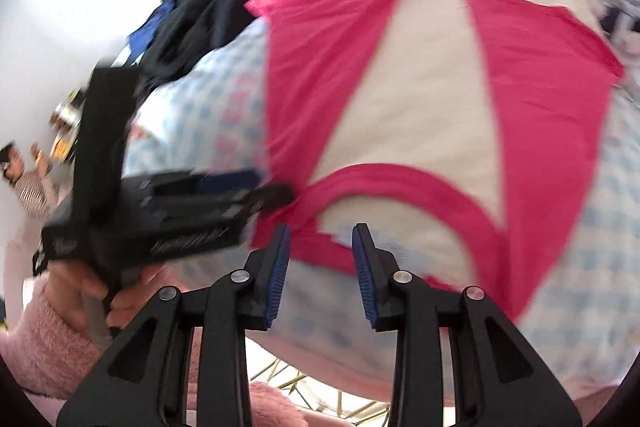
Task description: Fold clothes
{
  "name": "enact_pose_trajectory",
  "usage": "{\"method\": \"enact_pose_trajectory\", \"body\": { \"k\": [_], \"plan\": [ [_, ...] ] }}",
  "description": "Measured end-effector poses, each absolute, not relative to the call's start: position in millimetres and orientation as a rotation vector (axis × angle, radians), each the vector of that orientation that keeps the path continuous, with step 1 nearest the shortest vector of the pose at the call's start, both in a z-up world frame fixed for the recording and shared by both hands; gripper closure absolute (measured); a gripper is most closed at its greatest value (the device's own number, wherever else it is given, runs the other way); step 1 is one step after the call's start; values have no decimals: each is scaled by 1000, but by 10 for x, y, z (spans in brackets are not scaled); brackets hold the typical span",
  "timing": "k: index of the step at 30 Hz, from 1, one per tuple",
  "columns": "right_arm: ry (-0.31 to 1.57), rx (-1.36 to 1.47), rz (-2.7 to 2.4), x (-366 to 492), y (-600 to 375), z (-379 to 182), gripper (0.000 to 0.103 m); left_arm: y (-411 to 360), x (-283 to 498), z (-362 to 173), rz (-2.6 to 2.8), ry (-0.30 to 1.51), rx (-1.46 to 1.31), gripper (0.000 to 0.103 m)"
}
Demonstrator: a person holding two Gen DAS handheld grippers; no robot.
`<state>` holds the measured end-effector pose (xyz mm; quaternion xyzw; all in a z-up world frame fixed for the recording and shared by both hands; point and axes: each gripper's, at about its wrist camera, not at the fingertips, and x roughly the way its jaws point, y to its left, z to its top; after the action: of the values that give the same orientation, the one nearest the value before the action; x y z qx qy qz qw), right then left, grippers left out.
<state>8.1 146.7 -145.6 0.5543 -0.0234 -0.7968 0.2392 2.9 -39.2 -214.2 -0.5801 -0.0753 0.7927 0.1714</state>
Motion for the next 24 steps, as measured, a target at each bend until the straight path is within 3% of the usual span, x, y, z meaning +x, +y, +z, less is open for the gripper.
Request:
{"method": "enact_pose_trajectory", "body": {
  "k": [2, 6, 9, 15, 22, 24],
  "plan": [
    [-80, 1527, -2220, 48, 1604, -1419, 71, -369, 60, -2061, 2245, -167, -1640, 52],
    [-126, 1543, -2284, -2, 1892, -1393, 71, -561, -57, -1803, 2295, -373, -1514, 52],
    [-161, 1558, -2326, -29, 2048, -1411, 71, -605, -189, -1722, 2364, -424, -1453, 53],
    [-181, 1558, -2409, -44, 2250, -1363, 71, -389, -171, -2135, 2336, -256, -1660, 57],
    [-237, 1660, -2457, 39, 2590, -1521, 68, -508, 74, -2066, 2307, -345, -1616, 57],
    [-307, 1656, -2438, 70, 2672, -1551, 68, -595, 86, -2007, 2289, -456, -1560, 57]
  ]
}}
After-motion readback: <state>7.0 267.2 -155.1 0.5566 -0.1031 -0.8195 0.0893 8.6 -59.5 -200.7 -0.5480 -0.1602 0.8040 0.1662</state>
